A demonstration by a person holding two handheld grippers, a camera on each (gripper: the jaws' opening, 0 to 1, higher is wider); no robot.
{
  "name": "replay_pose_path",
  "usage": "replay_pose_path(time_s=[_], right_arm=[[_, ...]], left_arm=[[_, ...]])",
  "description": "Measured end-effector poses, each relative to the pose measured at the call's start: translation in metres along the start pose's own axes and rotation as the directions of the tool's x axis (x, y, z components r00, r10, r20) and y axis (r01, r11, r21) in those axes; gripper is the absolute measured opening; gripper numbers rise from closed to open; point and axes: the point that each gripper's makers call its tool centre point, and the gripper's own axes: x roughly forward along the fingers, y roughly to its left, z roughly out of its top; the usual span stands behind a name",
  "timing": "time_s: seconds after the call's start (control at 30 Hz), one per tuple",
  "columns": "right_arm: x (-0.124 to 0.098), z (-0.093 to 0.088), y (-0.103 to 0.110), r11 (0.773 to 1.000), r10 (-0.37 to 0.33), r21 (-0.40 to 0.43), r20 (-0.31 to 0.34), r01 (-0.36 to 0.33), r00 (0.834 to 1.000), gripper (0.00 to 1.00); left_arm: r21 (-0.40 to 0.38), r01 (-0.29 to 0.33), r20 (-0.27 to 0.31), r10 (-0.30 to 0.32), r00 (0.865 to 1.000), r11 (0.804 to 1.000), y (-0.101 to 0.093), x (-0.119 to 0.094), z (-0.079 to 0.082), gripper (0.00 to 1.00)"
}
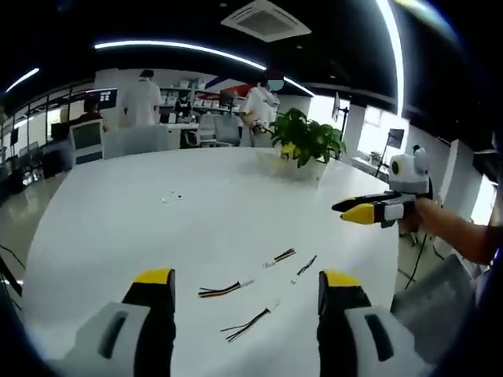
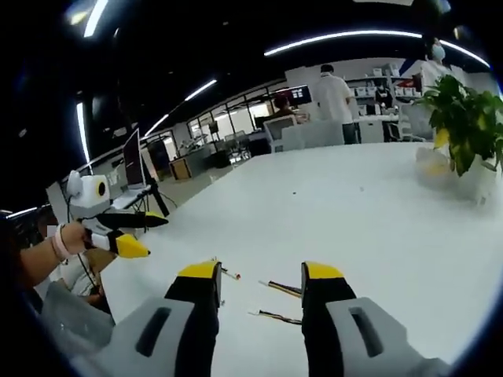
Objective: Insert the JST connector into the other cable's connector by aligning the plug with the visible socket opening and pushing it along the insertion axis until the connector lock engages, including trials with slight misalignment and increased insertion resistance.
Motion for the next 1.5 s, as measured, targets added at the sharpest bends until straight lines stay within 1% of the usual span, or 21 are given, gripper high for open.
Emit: replay_pose_path(time_s=[0.13,0.3,0.43,0.57,0.7,0.73,0.77,0.8,0.83,0.93,1.03,1.07,1.17,1.37,1.5], right_arm=[[0.002,-0.001,-0.003,1.000,0.003,-0.027,-0.008,-0.003,1.000,0.37],[0.007,-0.004,-0.002,0.997,0.025,-0.074,-0.026,-0.027,0.999,0.34],[0.012,-0.002,0.001,0.996,0.064,-0.056,-0.019,-0.065,0.998,0.33],[0.019,-0.006,0.001,0.991,0.077,-0.104,-0.046,-0.081,0.996,0.32],[0.025,-0.008,0.002,0.986,0.097,-0.128,-0.064,-0.104,0.993,0.31],[0.027,-0.009,0.002,0.984,0.104,-0.139,-0.069,-0.113,0.992,0.30],[0.029,-0.009,0.002,0.982,0.110,-0.147,-0.073,-0.120,0.991,0.29],[0.031,-0.010,0.003,0.979,0.121,-0.158,-0.078,-0.132,0.990,0.29],[0.032,-0.011,0.003,0.976,0.128,-0.170,-0.083,-0.140,0.988,0.28],[0.037,-0.013,0.002,0.967,0.141,-0.201,-0.101,-0.159,0.985,0.26],[0.039,-0.015,0.000,0.959,0.141,-0.229,-0.124,-0.166,0.982,0.26],[0.040,-0.017,-0.001,0.951,0.140,-0.254,-0.144,-0.174,0.980,0.26],[0.042,-0.018,-0.002,0.935,0.145,-0.299,-0.168,-0.190,0.975,0.26],[0.045,-0.020,-0.002,0.918,0.179,-0.322,-0.183,-0.231,0.967,0.22],[0.050,-0.024,-0.004,0.906,0.194,-0.338,-0.202,-0.254,0.960,0.22]], left_arm=[[0.035,0.012,0.018,-0.013,1.000,0.999,0.002,0.003,0.003,0.65],[0.052,0.018,0.004,-0.019,1.000,0.998,0.006,0.010,0.001,0.66],[0.037,0.036,-0.008,-0.036,0.999,0.999,0.006,0.016,-0.003,0.66],[0.046,0.051,-0.018,-0.050,0.999,0.998,0.005,0.023,-0.006,0.66],[0.052,0.058,-0.028,-0.057,0.998,0.997,0.007,0.029,-0.009,0.66],[0.051,0.063,-0.032,-0.061,0.998,0.997,0.008,0.031,-0.010,0.66],[0.032,0.075,-0.029,-0.074,0.997,0.997,0.008,0.033,-0.011,0.66],[-0.007,0.096,-0.031,-0.096,0.995,0.995,0.006,0.035,-0.013,0.65],[-0.003,0.096,-0.032,-0.096,0.995,0.995,0.008,0.036,-0.013,0.65],[0.045,0.102,-0.031,-0.100,0.994,0.994,0.010,0.040,-0.013,0.64],[0.090,0.091,-0.048,-0.087,0.995,0.992,0.013,0.043,-0.015,0.63],[0.110,0.094,-0.048,-0.089,0.995,0.989,0.013,0.044,-0.016,0.63],[0.146,0.100,-0.059,-0.092,0.994,0.984,0.015,0.048,-0.018,0.63],[0.166,0.129,-0.062,-0.120,0.991,0.978,0.014,0.053,-0.020,0.62],[0.178,0.149,-0.063,-0.140,0.988,0.973,0.013,0.056,-0.021,0.62]])
